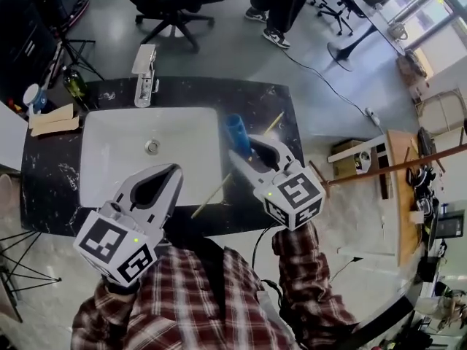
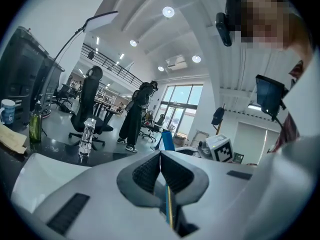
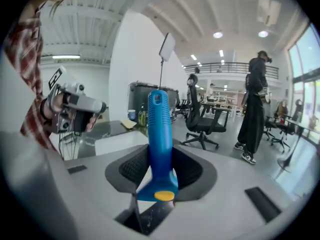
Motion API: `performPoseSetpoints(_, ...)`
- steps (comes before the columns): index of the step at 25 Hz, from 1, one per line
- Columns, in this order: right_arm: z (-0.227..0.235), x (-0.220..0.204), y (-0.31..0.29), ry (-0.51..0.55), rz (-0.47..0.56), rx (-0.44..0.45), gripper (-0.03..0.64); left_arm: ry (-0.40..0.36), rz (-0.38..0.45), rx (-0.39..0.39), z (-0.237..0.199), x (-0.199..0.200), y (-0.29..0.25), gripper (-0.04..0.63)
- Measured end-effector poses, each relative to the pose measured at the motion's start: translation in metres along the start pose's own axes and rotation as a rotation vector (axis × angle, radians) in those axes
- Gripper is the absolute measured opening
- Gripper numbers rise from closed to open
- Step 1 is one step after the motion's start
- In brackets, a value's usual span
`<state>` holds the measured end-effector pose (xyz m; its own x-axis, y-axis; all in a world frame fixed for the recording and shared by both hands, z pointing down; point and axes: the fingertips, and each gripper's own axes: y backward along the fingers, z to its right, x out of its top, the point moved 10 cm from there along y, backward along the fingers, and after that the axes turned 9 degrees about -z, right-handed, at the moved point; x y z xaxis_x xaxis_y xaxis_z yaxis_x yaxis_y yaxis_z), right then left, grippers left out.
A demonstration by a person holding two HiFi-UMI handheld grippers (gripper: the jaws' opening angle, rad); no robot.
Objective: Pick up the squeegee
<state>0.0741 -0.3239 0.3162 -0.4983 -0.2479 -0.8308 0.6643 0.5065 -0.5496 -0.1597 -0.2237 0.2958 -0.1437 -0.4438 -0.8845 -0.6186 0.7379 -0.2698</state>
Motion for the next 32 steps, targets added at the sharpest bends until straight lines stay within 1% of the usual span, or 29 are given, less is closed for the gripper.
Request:
performPoseSetpoints(4,-0.004,0.010,0.019,-0.196,0.167,-0.067,0.149,0.010,0.021,0.001,0.001,0.002,0.004,0.012)
performPoseSetpoints(6,-0.008,0.012,0.031,-0.288,0.227,-0.105,0.149,0.016,0.037,-0.005,0.002,0.005,0.006,0.012)
performPoseSetpoints(8,-0.014,0.012,0.042,-0.356,0.260,-0.131,0.149,0.012,0.055,-0.008,0.003,0.009,0.009,0.012)
performPoseSetpoints(11,-0.023,0.010,0.051,-0.411,0.284,-0.119,0.149,0.028,0.073,-0.017,0.001,0.011,0.012,0.012)
performPoseSetpoints(14,-0.031,0.010,0.055,-0.419,0.288,-0.106,0.149,0.039,0.075,-0.020,0.001,0.010,0.013,0.012)
performPoseSetpoints(19,-0.040,0.011,0.059,-0.382,0.277,-0.135,0.149,0.034,0.074,-0.024,0.001,0.009,0.014,0.012)
performPoseSetpoints(32,-0.042,0.009,0.063,-0.361,0.264,-0.147,0.149,0.017,0.064,-0.049,0.012,0.011,0.011,0.012)
